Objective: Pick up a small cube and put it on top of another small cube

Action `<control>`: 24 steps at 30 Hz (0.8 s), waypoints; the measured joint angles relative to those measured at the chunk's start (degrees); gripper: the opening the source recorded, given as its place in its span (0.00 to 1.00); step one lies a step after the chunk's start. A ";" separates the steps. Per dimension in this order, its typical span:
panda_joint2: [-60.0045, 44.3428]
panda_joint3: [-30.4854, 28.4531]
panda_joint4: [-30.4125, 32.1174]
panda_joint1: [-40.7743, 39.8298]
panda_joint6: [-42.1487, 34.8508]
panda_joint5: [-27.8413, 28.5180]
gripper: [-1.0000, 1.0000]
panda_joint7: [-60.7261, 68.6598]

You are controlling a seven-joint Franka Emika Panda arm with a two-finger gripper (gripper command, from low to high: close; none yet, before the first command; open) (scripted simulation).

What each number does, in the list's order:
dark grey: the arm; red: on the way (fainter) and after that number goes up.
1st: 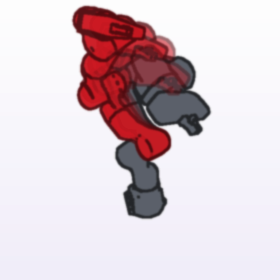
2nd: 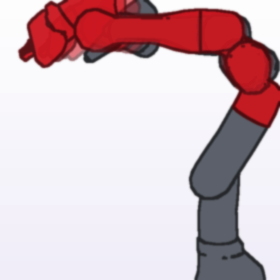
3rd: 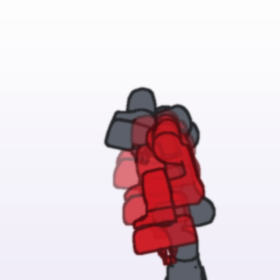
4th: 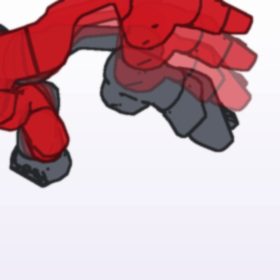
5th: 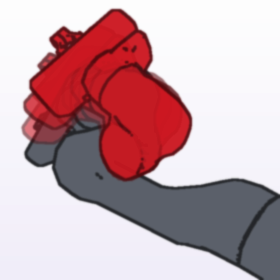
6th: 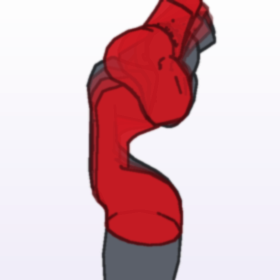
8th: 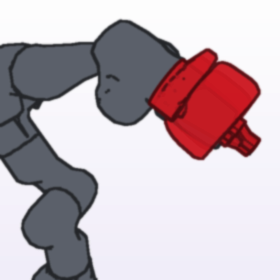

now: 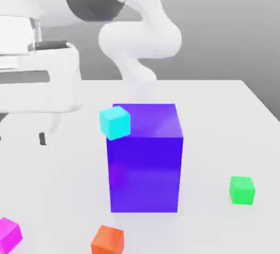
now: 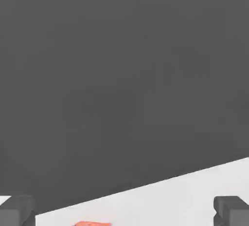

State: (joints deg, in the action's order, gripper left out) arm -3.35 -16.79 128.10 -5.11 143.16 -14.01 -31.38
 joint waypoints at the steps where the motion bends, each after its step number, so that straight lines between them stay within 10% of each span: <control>1: -2.05 -0.14 -0.15 -0.59 0.50 -0.46 0.50 0.52; 14: -28.15 0.78 -3.20 -9.18 11.07 -5.30 0.50 5.95; 15: -29.49 1.49 -3.53 -9.77 12.05 -5.90 0.00 6.39; 24: -26.27 -0.22 -2.70 -8.44 9.61 -4.34 0.00 5.29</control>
State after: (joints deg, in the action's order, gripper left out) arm -29.62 -17.01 125.40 -13.55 152.77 -18.36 -26.09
